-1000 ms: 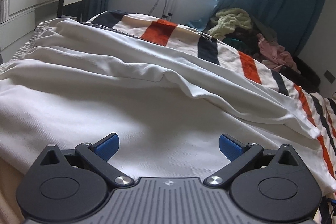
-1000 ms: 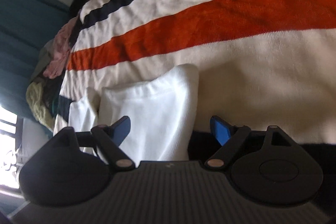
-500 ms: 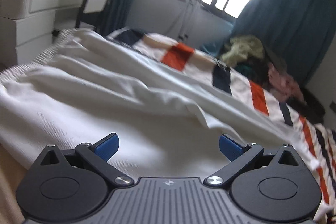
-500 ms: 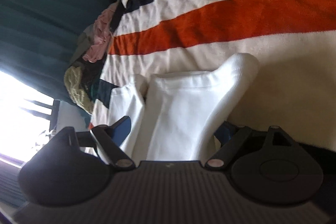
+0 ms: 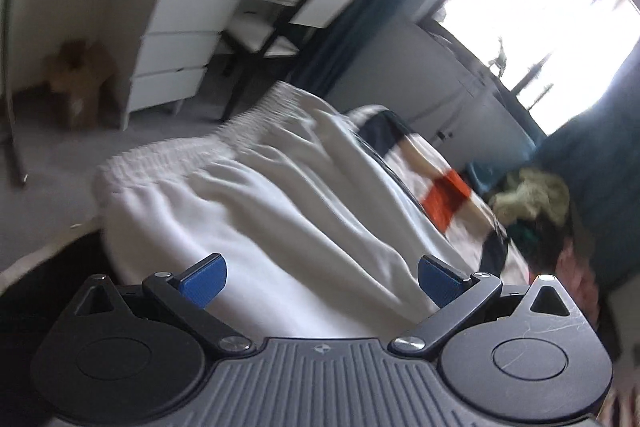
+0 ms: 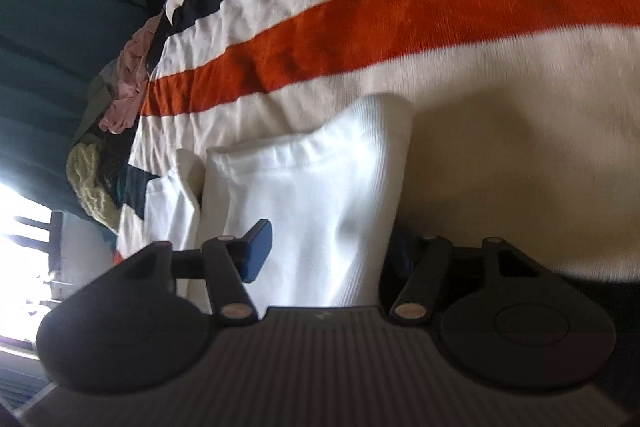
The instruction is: Fold clothes
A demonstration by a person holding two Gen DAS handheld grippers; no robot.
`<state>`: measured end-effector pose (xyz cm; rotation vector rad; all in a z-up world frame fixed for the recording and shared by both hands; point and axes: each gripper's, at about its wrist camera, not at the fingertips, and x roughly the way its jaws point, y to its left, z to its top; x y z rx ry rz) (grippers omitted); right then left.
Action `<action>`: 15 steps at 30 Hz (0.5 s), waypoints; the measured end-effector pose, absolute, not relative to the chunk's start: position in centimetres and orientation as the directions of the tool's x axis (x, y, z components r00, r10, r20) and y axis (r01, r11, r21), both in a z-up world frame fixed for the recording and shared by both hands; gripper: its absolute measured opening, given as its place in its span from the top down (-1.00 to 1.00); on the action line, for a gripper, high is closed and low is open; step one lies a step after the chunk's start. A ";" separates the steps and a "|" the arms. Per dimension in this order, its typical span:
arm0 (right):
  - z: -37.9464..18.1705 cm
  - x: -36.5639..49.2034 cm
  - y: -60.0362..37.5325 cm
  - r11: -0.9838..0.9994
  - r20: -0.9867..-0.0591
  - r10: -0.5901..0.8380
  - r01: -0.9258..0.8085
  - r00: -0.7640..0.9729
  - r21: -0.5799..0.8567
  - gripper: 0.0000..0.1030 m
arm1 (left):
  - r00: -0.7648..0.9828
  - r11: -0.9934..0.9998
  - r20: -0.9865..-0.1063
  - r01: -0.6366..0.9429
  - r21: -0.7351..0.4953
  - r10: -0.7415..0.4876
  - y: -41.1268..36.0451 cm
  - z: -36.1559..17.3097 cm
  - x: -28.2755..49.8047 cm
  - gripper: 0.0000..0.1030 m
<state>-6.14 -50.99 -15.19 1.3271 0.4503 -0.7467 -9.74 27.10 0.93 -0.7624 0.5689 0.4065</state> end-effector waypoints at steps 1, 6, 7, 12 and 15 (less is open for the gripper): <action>-14.9 -6.2 -50.8 0.075 -0.688 -0.242 0.720 0.684 0.690 -0.23 | 0.766 0.641 -0.625 -0.557 -0.529 0.150 28.2 0.9 -10.2 -0.99; -14.7 -6.5 -50.5 0.091 -0.707 -0.285 0.753 0.647 0.652 -0.22 | 0.730 0.520 -0.660 -0.639 -0.566 0.179 33.5 0.1 -12.9 -0.95; -14.9 -6.7 -50.6 0.076 -0.706 -0.281 0.749 0.650 0.659 -0.20 | 0.729 0.481 -0.659 -0.653 -0.586 0.188 34.5 -0.1 -13.6 -0.93; -15.0 -7.3 -50.7 0.037 -0.686 -0.301 0.727 0.662 0.685 -0.24 | 0.711 0.392 -0.642 -0.699 -0.598 0.288 38.3 -0.1 -16.8 -0.93; -14.7 -7.3 -50.5 0.042 -0.678 -0.319 0.725 0.662 0.687 -0.23 | 0.711 0.376 -0.649 -0.699 -0.609 0.271 39.9 -0.8 -18.0 -0.90</action>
